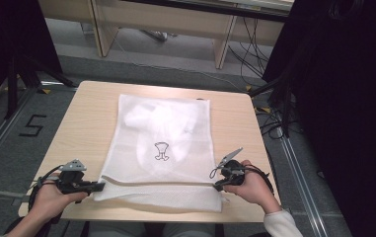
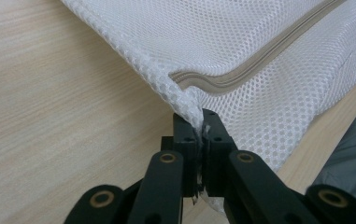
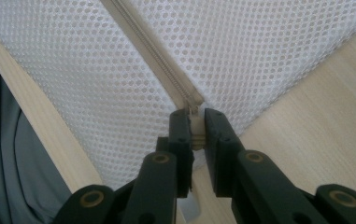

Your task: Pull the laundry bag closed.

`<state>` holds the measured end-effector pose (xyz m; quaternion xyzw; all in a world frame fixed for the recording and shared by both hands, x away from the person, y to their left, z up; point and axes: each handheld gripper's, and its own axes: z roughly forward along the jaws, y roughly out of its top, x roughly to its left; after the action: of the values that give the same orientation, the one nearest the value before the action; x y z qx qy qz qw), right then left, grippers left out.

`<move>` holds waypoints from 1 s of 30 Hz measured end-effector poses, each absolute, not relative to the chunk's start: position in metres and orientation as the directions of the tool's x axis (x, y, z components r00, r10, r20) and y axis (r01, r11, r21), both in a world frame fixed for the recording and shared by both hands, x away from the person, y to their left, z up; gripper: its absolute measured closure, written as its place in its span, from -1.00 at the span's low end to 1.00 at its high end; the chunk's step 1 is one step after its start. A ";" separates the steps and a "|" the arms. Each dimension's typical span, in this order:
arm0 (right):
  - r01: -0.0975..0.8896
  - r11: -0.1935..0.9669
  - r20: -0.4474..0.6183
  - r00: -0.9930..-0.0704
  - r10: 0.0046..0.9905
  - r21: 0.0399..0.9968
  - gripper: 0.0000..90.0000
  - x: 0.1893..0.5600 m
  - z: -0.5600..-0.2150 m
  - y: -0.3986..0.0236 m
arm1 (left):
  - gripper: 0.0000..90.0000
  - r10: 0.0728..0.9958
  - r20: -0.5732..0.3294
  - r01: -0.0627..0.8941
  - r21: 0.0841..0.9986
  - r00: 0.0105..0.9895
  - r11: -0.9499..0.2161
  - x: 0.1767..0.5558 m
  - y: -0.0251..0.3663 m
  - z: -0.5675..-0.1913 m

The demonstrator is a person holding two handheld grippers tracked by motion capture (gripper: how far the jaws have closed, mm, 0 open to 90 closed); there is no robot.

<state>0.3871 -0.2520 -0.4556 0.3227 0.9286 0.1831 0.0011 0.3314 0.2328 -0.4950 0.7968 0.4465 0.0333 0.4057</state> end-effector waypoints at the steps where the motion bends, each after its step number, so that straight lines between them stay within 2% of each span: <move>1: 0.601 0.723 0.120 -0.790 0.601 0.341 0.83 0.387 -0.456 -0.252 | 0.91 0.734 -0.310 0.686 0.671 0.604 -0.281 0.331 0.233 -0.496; 8: 0.586 0.724 0.119 -0.800 0.588 0.364 0.82 0.387 -0.456 -0.252 | 0.83 0.734 -0.340 0.714 0.645 0.588 -0.273 0.332 0.233 -0.501; 12: 0.616 0.681 0.141 -0.774 0.617 0.396 0.62 0.386 -0.456 -0.254 | 0.64 0.739 -0.329 0.722 0.626 0.587 -0.294 0.331 0.233 -0.500; 14: 0.633 0.640 0.169 -0.756 0.633 0.435 0.52 0.385 -0.455 -0.255 | 0.46 0.744 -0.332 0.719 0.638 0.580 -0.276 0.331 0.233 -0.500; 18: 0.683 0.543 0.178 -0.687 0.704 0.488 0.39 0.385 -0.453 -0.258 | 0.11 0.763 -0.273 0.665 0.701 0.586 -0.260 0.334 0.243 -0.498; 19: 0.663 0.523 0.192 -0.698 0.689 0.535 0.37 0.387 -0.453 -0.260 | 0.03 0.768 -0.273 0.659 0.712 0.580 -0.244 0.334 0.245 -0.497; 20: 0.693 0.464 0.223 -0.659 0.719 0.552 0.35 0.385 -0.455 -0.259 | -0.01 0.779 -0.261 0.646 0.729 0.571 -0.229 0.334 0.248 -0.495; 21: 0.685 0.437 0.218 -0.651 0.728 0.583 0.31 0.388 -0.456 -0.262 | -0.06 0.793 -0.269 0.640 0.745 0.547 -0.188 0.335 0.249 -0.494; 24: 0.709 0.299 0.278 -0.575 0.770 0.639 0.29 0.388 -0.461 -0.267 | -0.19 0.817 -0.260 0.634 0.757 0.515 -0.159 0.336 0.254 -0.493; 30: 0.731 0.232 0.298 -0.517 0.803 0.642 0.30 0.381 -0.465 -0.272 | -0.20 0.819 -0.263 0.632 0.761 0.511 -0.150 0.337 0.255 -0.493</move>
<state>0.3809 -0.2717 -0.4654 0.4894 0.7833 0.3804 0.0472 0.3368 0.2547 -0.4931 0.7507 0.4829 0.1068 0.4379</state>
